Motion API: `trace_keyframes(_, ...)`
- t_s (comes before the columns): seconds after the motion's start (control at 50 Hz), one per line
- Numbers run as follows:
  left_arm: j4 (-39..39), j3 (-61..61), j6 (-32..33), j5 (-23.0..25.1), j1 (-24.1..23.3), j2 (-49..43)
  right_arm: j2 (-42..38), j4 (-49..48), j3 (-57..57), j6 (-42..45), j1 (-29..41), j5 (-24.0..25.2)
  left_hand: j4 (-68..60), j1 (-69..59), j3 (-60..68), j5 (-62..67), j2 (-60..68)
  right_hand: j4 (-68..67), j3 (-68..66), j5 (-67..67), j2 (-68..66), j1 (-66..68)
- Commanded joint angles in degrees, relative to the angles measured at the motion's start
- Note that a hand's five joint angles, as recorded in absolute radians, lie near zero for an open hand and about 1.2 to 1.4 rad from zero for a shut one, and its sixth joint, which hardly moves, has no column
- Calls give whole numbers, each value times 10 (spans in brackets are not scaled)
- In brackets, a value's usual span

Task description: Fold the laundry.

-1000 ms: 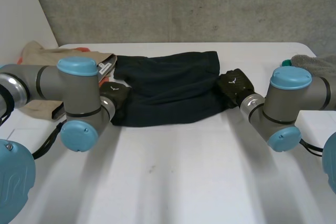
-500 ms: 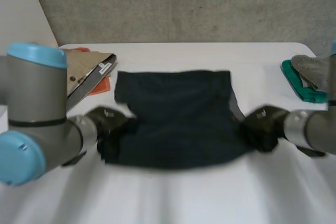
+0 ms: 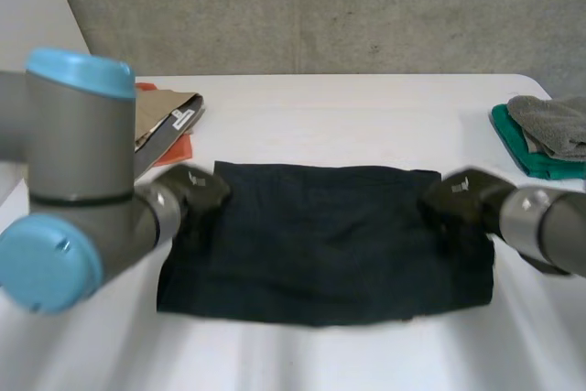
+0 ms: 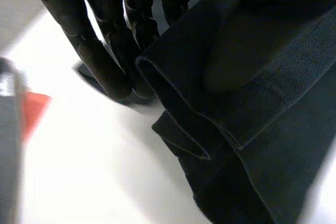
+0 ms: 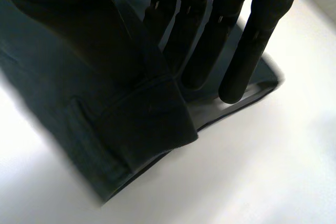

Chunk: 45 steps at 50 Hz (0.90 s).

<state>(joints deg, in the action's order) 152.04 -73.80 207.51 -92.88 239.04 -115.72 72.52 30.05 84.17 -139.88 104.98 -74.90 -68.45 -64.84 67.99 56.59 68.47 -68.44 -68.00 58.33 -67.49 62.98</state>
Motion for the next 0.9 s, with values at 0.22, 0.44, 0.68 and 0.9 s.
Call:
trace_keyframes(0.22, 25, 388, -68, -28, 42, -284, -238, -336, -197, -74, 78, -150, -115, -152, 120, 134, 115, -116, -120, 117, -125, 170)
trace_keyframes(0.44, 49, 435, -100, -51, 30, -296, -313, -400, -250, -34, 100, -201, 585, 548, -580, -566, -585, 584, 580, -583, 575, -530)
trace_keyframes(0.68, 107, 309, -82, -38, 18, -187, -259, -371, -227, -60, 102, -221, 585, 548, -580, -566, -585, 584, 580, -583, 575, -530)
trace_keyframes(0.9, 174, 339, 35, 10, 2, -281, -221, -310, -162, -79, 96, -195, 585, 548, -580, -566, -585, 584, 580, -583, 575, -530)
